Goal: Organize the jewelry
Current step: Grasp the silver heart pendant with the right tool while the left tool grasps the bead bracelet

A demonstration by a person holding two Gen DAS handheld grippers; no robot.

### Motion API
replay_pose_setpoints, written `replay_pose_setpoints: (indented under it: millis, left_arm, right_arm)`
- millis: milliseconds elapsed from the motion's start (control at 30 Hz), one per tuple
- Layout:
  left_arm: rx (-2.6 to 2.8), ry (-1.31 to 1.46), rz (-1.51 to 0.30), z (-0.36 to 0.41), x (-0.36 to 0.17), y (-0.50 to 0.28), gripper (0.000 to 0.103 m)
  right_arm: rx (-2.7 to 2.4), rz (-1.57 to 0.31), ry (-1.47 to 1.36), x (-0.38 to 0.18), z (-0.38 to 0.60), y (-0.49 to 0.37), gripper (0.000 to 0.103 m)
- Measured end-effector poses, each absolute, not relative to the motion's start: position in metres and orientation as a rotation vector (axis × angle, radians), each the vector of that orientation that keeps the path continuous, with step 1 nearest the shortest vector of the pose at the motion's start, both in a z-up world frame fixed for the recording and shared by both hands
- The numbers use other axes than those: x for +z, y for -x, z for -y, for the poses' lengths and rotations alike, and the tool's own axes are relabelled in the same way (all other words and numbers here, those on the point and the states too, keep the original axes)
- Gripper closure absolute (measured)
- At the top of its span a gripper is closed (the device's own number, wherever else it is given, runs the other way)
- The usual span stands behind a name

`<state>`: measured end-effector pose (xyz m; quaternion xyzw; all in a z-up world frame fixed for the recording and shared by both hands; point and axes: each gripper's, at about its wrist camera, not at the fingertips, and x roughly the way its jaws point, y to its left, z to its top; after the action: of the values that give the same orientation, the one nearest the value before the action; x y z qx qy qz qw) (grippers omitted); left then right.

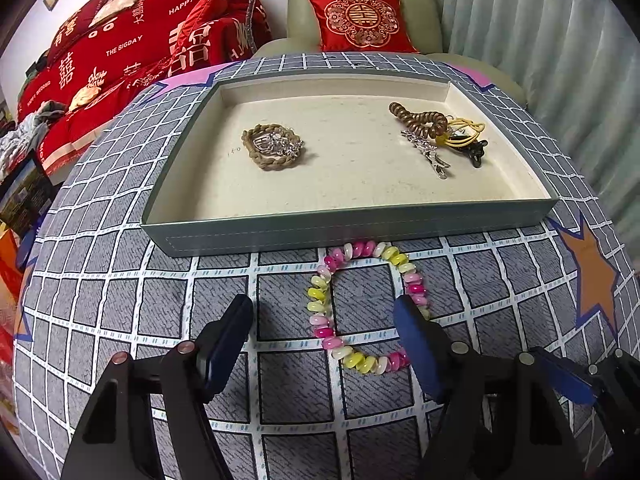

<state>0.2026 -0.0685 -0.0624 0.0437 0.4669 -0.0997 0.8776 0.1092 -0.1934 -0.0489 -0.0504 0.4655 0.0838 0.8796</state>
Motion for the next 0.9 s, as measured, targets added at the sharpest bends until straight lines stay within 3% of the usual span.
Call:
replay_pose_setpoints:
  millis: [200, 367, 467, 633, 767, 833, 867, 900]
  left_arm:
    - [-0.204, -0.090, -0.974, 0.069, -0.062, -0.203, 0.021]
    - [-0.201, -0.087, -0.977, 0.070, -0.062, -0.202, 0.021]
    - [-0.211, -0.091, -0.974, 0.070, -0.061, -0.200, 0.030]
    - [-0.227, -0.101, -0.979, 0.073, -0.060, -0.198, 0.033]
    - [-0.251, -0.111, -0.979, 0.077, -0.058, -0.196, 0.048]
    - [-0.260, -0.118, -0.973, 0.079, -0.057, -0.196, 0.065]
    - [-0.266, -0.118, -0.974, 0.080, -0.057, -0.195, 0.079]
    - [-0.270, -0.115, -0.977, 0.080, -0.057, -0.195, 0.084]
  right_arm:
    - [0.200, -0.966, 0.126, -0.047, 0.186, -0.107, 0.085]
    - [0.201, -0.971, 0.102, -0.046, 0.190, -0.104, 0.085]
    - [0.197, -0.977, 0.065, -0.044, 0.199, -0.101, 0.085]
    - [0.188, -0.986, -0.026, -0.038, 0.222, -0.091, 0.085]
    - [0.181, -0.984, -0.104, -0.032, 0.240, -0.081, 0.085]
    - [0.177, -0.982, -0.129, -0.030, 0.246, -0.076, 0.085]
    - [0.175, -0.982, -0.140, -0.029, 0.249, -0.074, 0.085]
    - [0.173, -0.982, -0.149, -0.028, 0.251, -0.073, 0.085]
